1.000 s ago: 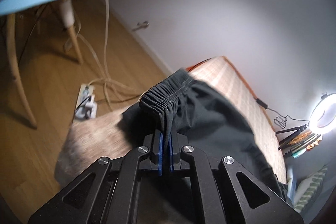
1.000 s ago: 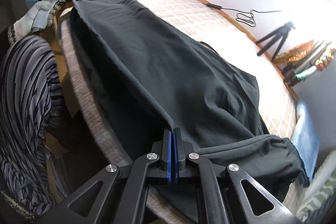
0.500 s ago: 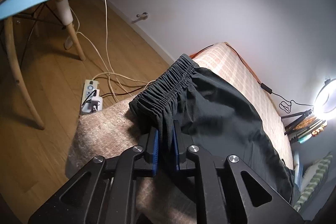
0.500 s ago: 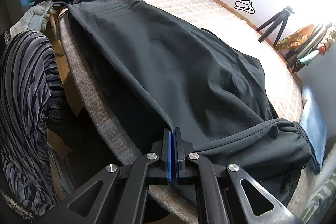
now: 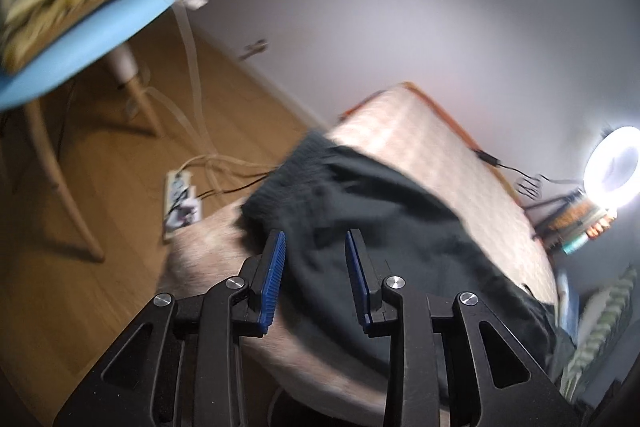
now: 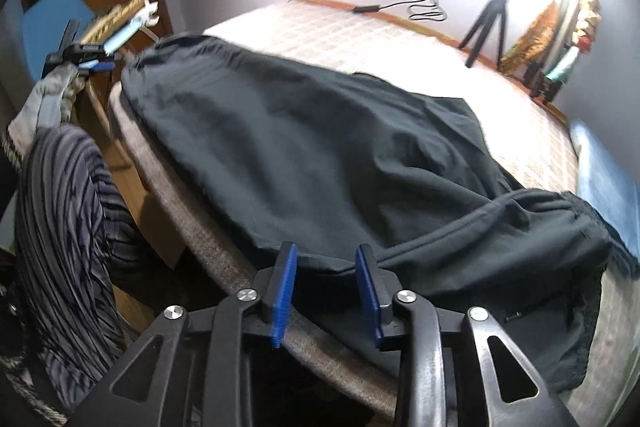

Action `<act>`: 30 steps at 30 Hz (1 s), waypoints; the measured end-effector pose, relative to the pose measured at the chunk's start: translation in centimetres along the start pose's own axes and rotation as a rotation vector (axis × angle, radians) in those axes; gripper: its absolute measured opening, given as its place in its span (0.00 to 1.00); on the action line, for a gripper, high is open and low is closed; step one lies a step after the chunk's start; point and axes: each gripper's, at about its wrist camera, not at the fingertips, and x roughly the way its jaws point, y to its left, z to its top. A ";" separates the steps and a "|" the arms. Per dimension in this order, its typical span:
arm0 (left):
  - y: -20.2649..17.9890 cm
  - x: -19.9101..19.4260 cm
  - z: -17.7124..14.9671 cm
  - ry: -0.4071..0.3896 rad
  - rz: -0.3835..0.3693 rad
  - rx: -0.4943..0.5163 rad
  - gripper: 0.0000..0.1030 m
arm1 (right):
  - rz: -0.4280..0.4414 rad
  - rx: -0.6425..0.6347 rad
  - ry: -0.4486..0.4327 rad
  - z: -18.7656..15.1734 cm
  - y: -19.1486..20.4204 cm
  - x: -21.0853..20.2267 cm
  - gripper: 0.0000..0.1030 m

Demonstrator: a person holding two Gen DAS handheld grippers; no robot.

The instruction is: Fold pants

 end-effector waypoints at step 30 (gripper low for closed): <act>-41.9 5.4 -9.1 0.437 -0.574 0.658 0.47 | -0.280 0.527 -0.212 -5.9 -12.7 -6.7 0.75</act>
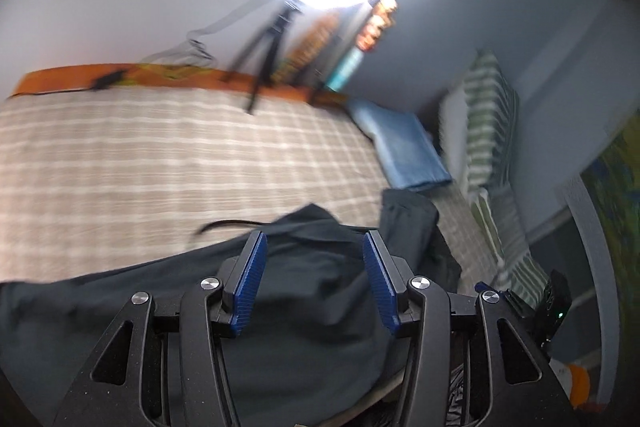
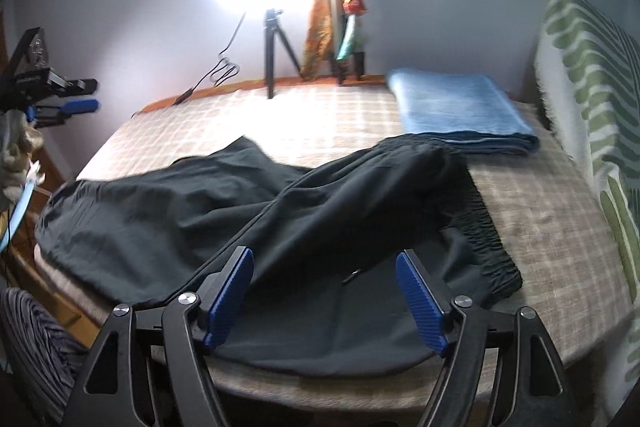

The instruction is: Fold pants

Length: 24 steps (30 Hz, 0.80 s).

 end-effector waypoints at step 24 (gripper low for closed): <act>-8.1 23.7 -0.7 0.342 -0.060 0.002 0.53 | -0.026 0.294 -0.007 0.2 -10.9 1.7 0.72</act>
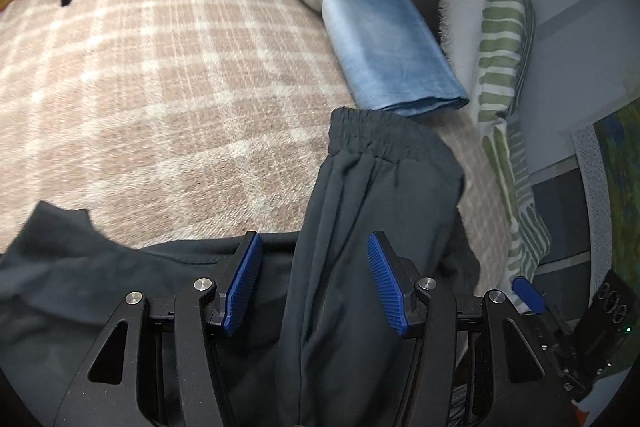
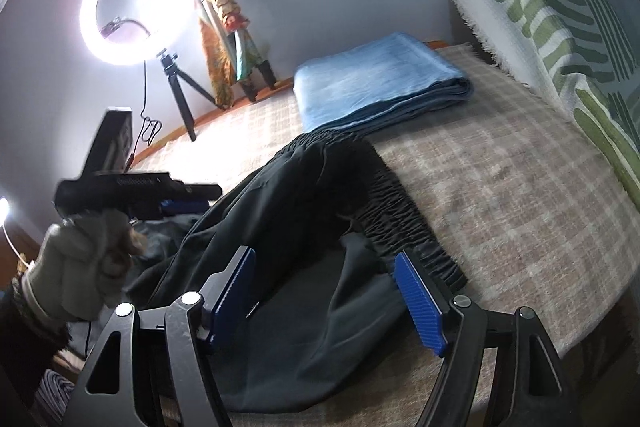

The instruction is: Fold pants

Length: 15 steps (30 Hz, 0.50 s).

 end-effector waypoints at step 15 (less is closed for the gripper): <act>-2.7 0.0 0.3 -0.098 -0.051 0.102 0.01 | -0.036 0.108 -0.008 0.4 -3.2 -0.2 0.67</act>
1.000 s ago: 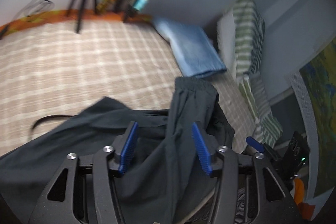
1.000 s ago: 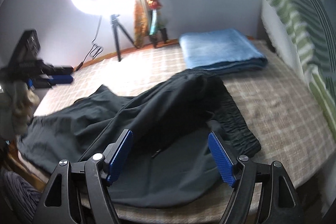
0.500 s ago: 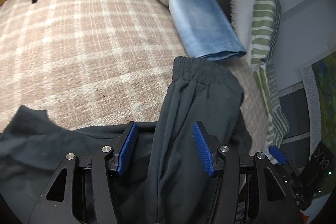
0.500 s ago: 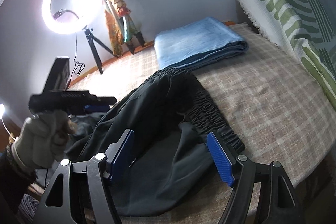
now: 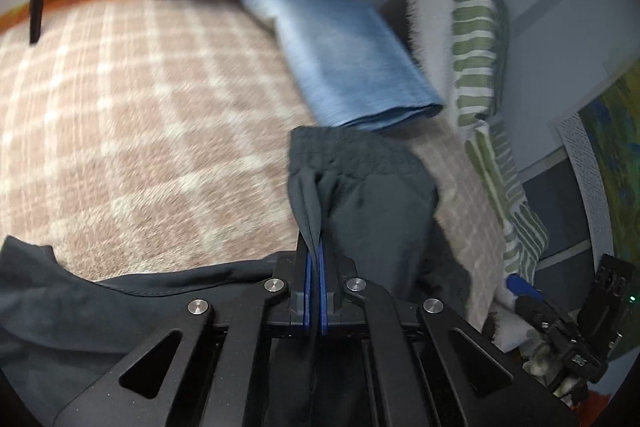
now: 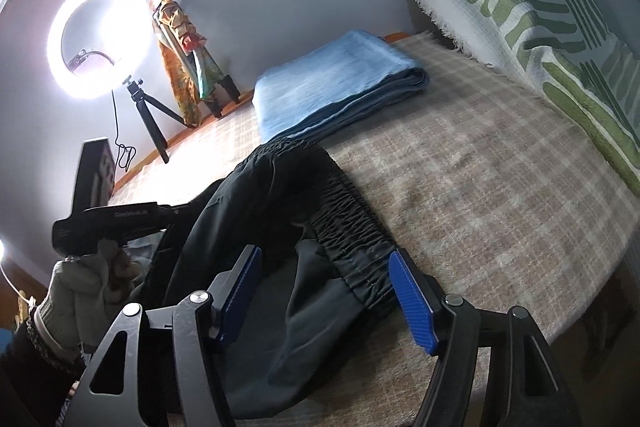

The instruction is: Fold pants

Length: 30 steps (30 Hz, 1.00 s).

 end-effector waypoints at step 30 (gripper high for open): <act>-12.0 2.6 -9.7 0.133 -0.049 0.440 0.01 | 0.179 0.377 0.096 -0.7 -7.4 2.4 0.66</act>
